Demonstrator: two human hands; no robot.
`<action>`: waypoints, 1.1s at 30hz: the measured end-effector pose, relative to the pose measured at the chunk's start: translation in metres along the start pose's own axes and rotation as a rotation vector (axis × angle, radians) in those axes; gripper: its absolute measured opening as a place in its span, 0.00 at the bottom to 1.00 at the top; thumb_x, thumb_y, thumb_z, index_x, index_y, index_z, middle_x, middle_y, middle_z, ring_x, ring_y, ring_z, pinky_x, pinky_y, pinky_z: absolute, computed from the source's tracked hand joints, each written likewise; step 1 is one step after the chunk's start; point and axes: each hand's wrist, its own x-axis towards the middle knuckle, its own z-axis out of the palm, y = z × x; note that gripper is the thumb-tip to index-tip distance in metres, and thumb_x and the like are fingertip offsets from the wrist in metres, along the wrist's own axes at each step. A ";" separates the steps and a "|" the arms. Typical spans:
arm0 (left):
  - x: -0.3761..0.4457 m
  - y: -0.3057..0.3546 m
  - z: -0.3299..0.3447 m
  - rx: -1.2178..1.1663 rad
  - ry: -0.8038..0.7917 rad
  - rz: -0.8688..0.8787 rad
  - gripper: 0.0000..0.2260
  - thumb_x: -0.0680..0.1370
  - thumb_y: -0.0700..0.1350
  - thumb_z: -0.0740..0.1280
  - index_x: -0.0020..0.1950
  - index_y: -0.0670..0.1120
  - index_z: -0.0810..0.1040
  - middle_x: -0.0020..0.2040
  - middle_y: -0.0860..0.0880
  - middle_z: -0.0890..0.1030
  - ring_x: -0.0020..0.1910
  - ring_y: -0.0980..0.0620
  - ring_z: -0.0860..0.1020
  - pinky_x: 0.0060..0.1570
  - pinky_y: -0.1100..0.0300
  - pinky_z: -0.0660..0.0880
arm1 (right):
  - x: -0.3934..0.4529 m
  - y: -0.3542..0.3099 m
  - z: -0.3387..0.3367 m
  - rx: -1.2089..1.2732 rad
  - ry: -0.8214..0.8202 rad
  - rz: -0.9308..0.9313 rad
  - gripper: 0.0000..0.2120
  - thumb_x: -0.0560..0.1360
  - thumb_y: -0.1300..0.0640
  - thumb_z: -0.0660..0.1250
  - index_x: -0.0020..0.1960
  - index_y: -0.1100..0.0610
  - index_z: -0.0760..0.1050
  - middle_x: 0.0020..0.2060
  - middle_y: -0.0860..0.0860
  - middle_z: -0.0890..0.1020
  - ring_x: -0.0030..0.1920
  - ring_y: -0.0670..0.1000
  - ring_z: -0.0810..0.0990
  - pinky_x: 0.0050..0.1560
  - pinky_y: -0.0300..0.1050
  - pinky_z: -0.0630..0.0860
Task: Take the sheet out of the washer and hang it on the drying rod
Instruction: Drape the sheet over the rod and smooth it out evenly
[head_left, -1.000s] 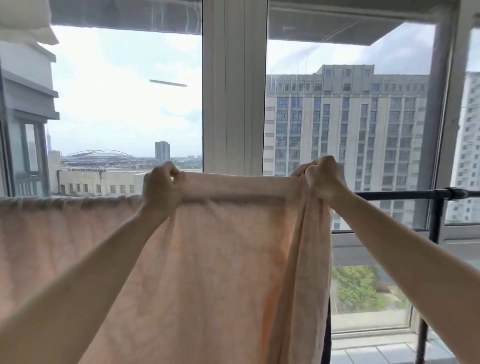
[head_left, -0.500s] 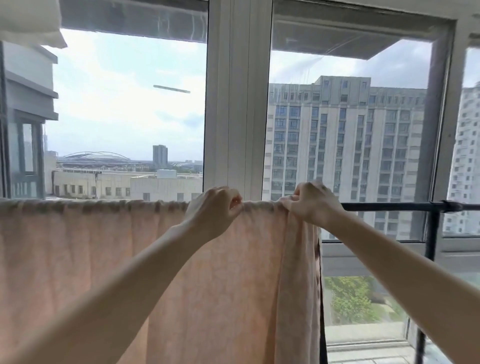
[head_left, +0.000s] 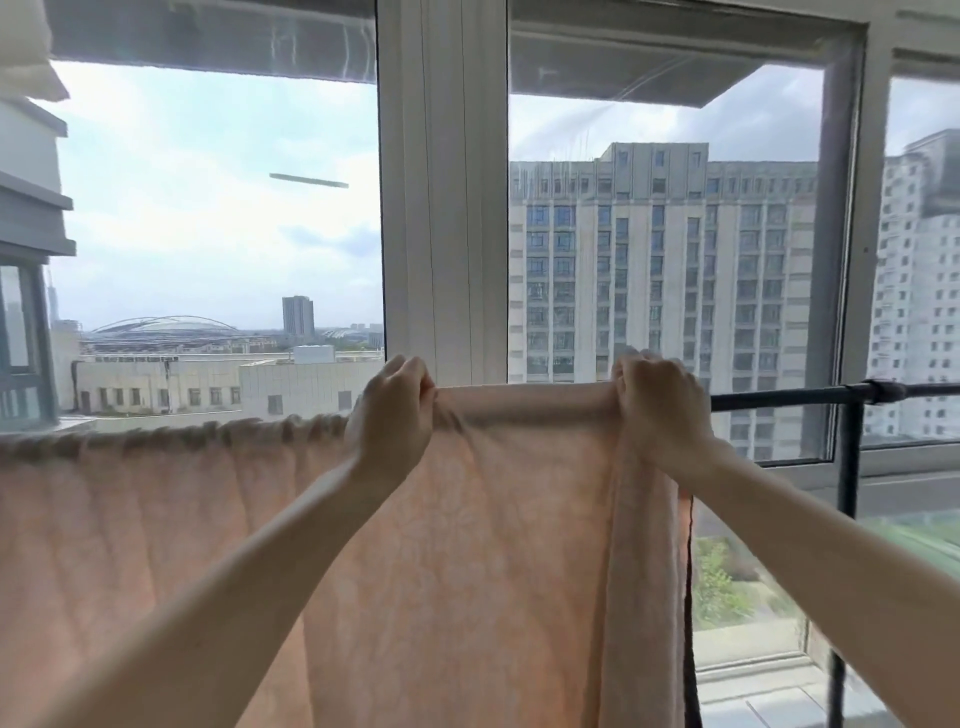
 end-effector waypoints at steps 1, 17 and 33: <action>0.001 -0.005 -0.005 0.010 0.008 -0.008 0.05 0.76 0.37 0.68 0.40 0.42 0.75 0.39 0.49 0.76 0.35 0.50 0.74 0.35 0.58 0.70 | 0.003 0.013 0.000 0.002 0.016 0.007 0.08 0.78 0.66 0.58 0.46 0.59 0.74 0.41 0.54 0.81 0.43 0.58 0.80 0.47 0.55 0.78; -0.011 0.091 0.067 0.061 -0.159 0.251 0.12 0.82 0.50 0.59 0.61 0.51 0.78 0.57 0.53 0.80 0.53 0.51 0.79 0.52 0.57 0.72 | -0.033 0.040 0.014 -0.132 -0.180 -0.248 0.24 0.75 0.59 0.60 0.71 0.51 0.64 0.65 0.51 0.72 0.66 0.58 0.69 0.71 0.63 0.59; -0.012 0.148 0.099 0.093 0.010 -0.068 0.06 0.79 0.42 0.64 0.44 0.45 0.78 0.43 0.54 0.77 0.40 0.51 0.76 0.41 0.57 0.69 | -0.024 0.097 0.017 0.335 -0.141 -0.283 0.21 0.72 0.67 0.63 0.62 0.53 0.66 0.61 0.55 0.61 0.60 0.57 0.60 0.47 0.49 0.78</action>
